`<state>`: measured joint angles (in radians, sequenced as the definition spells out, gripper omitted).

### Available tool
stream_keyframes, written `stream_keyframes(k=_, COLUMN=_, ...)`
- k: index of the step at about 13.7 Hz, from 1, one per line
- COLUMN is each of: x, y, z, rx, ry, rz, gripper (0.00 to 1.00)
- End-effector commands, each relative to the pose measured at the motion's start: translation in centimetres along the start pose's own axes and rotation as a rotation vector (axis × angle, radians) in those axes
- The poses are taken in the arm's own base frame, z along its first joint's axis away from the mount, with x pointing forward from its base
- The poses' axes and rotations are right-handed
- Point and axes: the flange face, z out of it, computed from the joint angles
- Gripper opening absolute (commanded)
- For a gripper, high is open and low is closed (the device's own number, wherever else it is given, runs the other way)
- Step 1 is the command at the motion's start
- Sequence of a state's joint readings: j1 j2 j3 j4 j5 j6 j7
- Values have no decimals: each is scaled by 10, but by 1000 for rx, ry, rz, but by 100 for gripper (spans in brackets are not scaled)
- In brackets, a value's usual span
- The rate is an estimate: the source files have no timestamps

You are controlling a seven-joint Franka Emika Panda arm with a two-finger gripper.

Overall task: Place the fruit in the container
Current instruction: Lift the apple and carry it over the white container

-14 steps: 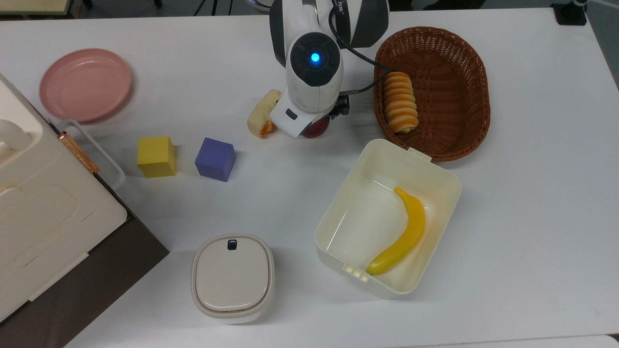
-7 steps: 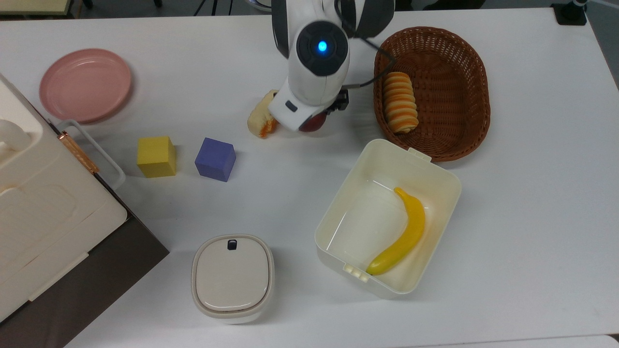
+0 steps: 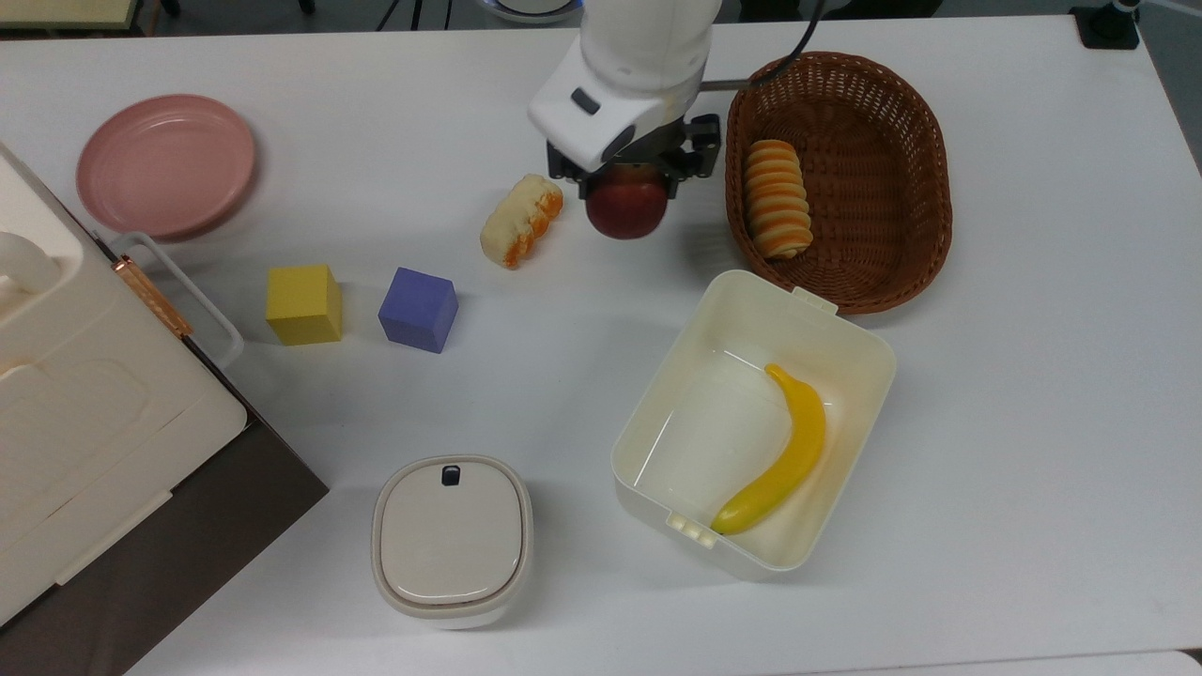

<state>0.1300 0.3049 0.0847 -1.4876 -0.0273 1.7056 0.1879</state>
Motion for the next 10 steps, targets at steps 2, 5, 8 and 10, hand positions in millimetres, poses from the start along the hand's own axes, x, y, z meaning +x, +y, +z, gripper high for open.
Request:
stream_keyframes(k=2, x=21, y=-36, z=-17, rx=27, ry=218, rz=23, gripper=69)
stream_keyframes(k=5, x=44, y=-64, z=-7, rx=82, ry=379, rz=15, gripper=72)
stream_keyframes(k=8, x=60, y=-72, z=16, rx=106, ry=443, rz=8, gripper=81)
stream_keyframes(k=10, x=64, y=-74, z=24, rx=109, ry=446, rz=7, gripper=96)
